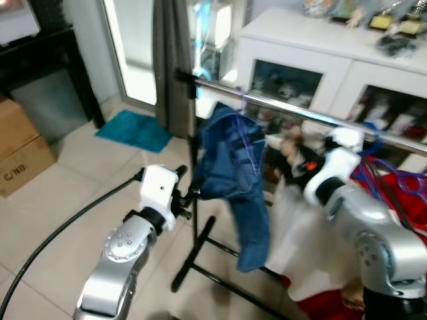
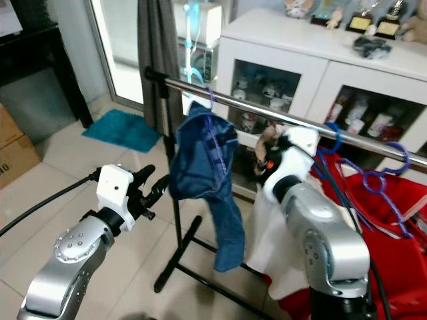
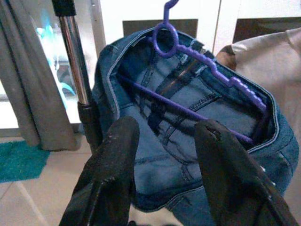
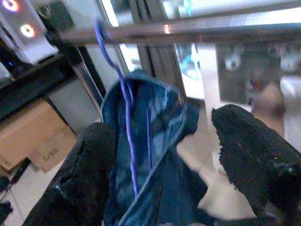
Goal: Hang hanger
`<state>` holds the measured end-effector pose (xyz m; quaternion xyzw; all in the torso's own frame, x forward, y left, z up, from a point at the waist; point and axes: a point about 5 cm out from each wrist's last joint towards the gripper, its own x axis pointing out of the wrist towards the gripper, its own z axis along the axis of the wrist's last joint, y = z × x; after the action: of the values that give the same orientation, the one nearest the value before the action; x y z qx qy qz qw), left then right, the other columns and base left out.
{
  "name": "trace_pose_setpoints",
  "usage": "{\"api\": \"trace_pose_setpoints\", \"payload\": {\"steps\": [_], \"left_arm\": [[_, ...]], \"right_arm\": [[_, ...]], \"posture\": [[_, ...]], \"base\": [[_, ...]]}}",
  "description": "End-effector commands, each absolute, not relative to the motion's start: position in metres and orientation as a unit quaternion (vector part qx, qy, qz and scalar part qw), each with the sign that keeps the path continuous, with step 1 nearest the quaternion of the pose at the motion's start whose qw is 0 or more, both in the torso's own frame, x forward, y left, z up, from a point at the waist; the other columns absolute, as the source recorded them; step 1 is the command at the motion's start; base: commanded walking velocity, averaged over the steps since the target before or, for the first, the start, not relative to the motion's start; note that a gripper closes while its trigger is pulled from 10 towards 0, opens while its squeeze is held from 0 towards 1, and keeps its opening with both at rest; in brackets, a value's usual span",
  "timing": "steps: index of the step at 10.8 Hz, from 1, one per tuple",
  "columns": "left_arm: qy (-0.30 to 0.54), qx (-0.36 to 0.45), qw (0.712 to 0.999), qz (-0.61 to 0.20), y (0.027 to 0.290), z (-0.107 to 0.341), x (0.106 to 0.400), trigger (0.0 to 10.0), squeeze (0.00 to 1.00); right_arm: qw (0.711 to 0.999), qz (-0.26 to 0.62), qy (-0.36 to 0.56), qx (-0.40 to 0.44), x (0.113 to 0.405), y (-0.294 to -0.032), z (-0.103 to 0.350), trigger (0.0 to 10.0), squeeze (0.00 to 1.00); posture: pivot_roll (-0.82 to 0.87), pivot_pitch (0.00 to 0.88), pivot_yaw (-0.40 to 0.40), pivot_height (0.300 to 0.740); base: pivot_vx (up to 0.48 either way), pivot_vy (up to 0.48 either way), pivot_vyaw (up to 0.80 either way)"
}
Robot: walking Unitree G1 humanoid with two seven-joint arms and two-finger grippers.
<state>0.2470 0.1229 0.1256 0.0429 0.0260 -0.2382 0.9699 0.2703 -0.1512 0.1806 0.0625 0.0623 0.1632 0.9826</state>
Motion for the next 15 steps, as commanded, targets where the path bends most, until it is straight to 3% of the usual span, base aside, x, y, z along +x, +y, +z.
{"api": "trace_pose_setpoints", "payload": {"steps": [1, 5, 9, 10, 11, 15], "left_arm": [[0.028, 0.056, 0.971, -0.231, 0.128, 0.125, 0.245, 10.0, 0.00], [0.034, 0.055, 0.962, -0.267, 0.125, 0.123, 0.239, 10.0, 0.00], [0.041, 0.058, 0.935, -0.347, 0.118, 0.128, 0.236, 10.0, 0.00], [0.045, 0.061, 0.927, -0.367, 0.117, 0.129, 0.233, 10.0, 0.00], [0.047, 0.065, 0.925, -0.371, 0.118, 0.128, 0.232, 10.0, 0.00], [0.058, 0.065, 0.912, -0.401, 0.114, 0.127, 0.230, 10.0, 0.00]], "right_arm": [[0.980, 0.181, 0.046, 0.067, 0.268, -0.146, 0.185, 10.0, 1.00], [0.966, 0.245, 0.050, 0.064, 0.252, -0.145, 0.185, 10.0, 1.00], [0.982, 0.148, 0.113, 0.043, 0.269, -0.181, 0.184, 10.0, 1.00], [0.982, 0.142, 0.121, 0.024, 0.271, -0.188, 0.186, 10.0, 0.90], [0.981, 0.134, 0.137, 0.013, 0.270, -0.199, 0.188, 10.0, 0.00], [0.974, 0.081, 0.210, -0.008, 0.270, -0.227, 0.184, 10.0, 0.00]], "posture": [[0.11, 0.000, -0.034, 0.740], [0.11, 0.000, -0.026, 0.740], [0.12, 0.000, -0.031, 0.740], [0.12, 0.000, -0.034, 0.740], [0.12, 0.000, -0.034, 0.740], [0.10, 0.000, -0.031, 0.740]], "base": [[0.000, -0.319, 0.00], [0.000, -0.145, 0.00], [0.000, 0.000, 0.00], [0.000, 0.000, 0.00], [0.000, 0.000, 0.00], [0.000, 0.000, 0.00]]}}
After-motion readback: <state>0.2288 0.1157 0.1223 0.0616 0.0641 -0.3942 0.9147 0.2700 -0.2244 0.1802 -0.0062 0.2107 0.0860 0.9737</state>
